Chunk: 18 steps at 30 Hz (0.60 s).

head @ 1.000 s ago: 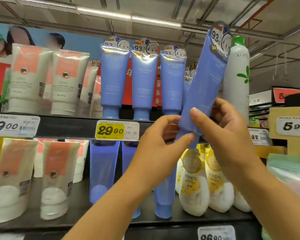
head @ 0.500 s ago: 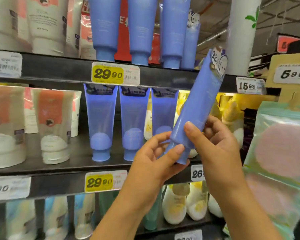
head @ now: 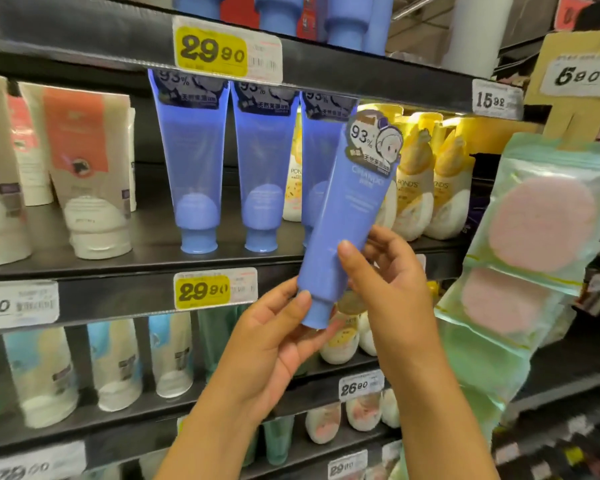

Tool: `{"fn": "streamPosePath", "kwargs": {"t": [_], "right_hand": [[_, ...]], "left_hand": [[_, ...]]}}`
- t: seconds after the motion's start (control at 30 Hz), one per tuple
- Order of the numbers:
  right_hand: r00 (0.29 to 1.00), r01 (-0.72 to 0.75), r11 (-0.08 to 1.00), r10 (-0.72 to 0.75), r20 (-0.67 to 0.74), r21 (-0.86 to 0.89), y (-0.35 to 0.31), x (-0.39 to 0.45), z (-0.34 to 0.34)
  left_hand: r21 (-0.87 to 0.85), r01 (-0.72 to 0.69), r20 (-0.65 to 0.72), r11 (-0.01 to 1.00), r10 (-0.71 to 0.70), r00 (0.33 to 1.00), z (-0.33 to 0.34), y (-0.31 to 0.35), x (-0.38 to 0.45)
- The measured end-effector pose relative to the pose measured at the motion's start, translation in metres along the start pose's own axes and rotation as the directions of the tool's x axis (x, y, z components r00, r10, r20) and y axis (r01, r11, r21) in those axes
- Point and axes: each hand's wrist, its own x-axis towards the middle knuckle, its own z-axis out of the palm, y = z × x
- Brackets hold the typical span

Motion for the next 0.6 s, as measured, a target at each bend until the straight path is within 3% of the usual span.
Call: {"fn": "streamPosePath", "kwargs": {"t": [0.6], "right_hand": [[0.991, -0.119, 0.99, 0.114, -0.069, -0.07, 0.043, -0.069, 0.044]], "left_hand": [[-0.029, 0.116, -0.12, 0.993, -0.119, 0.986, -0.08, 0.004, -0.06]]}}
